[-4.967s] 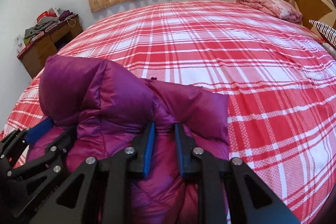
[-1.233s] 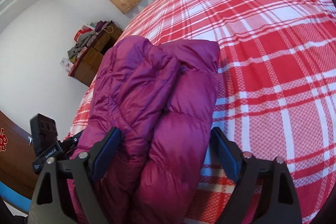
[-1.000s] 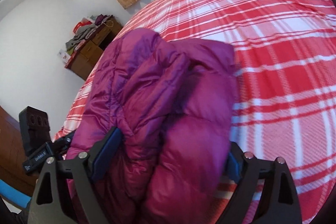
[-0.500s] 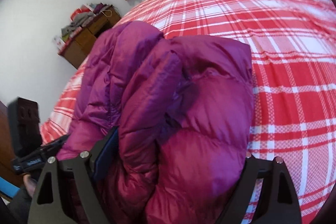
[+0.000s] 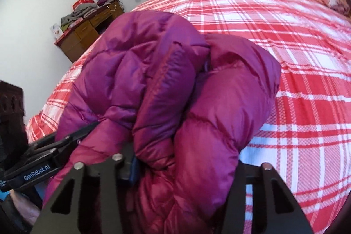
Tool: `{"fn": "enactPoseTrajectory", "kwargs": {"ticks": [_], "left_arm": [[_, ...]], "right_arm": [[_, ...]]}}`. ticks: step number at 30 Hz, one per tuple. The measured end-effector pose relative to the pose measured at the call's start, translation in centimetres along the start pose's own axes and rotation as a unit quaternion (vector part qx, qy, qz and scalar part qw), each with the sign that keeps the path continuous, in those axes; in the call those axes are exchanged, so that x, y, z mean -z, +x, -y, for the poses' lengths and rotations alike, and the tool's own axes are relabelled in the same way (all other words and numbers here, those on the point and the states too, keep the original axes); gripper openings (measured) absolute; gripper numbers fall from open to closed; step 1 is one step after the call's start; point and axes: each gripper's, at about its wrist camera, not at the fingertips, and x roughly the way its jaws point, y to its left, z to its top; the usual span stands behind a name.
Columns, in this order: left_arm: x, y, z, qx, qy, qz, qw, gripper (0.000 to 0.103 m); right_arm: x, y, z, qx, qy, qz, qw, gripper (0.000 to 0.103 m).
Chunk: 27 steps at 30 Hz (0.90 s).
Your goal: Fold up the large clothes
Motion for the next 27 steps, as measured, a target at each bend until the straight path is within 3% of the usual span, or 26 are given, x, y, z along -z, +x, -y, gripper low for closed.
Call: {"fn": "enactPoseTrajectory", "kwargs": {"ticks": [8, 15, 21, 23, 27], "left_arm": [[0.6, -2.0, 1.1, -0.046, 0.026, 0.003, 0.9986, 0.031], [2.1, -4.5, -1.4, -0.07, 0.002, -0.005, 0.9975, 0.032], [3.2, -4.1, -5.2, -0.05, -0.078, -0.021, 0.9955, 0.061], [3.4, -3.9, -5.4, -0.062, -0.089, -0.019, 0.9939, 0.072], [3.8, -3.0, -5.3, -0.055, -0.098, -0.013, 0.9936, 0.072]], "right_arm": [[1.3, -1.1, -3.7, 0.056, -0.033, 0.004, 0.998, 0.038], [2.3, -0.9, -6.1, 0.024, -0.037, -0.003, 0.999, 0.037], [2.3, -0.2, -5.3, 0.025, -0.031, -0.002, 0.999, 0.039], [2.4, -0.2, -4.9, 0.02, -0.022, -0.004, 1.0, 0.041], [2.5, 0.3, -3.8, 0.01, 0.009, -0.01, 1.0, 0.047]]}}
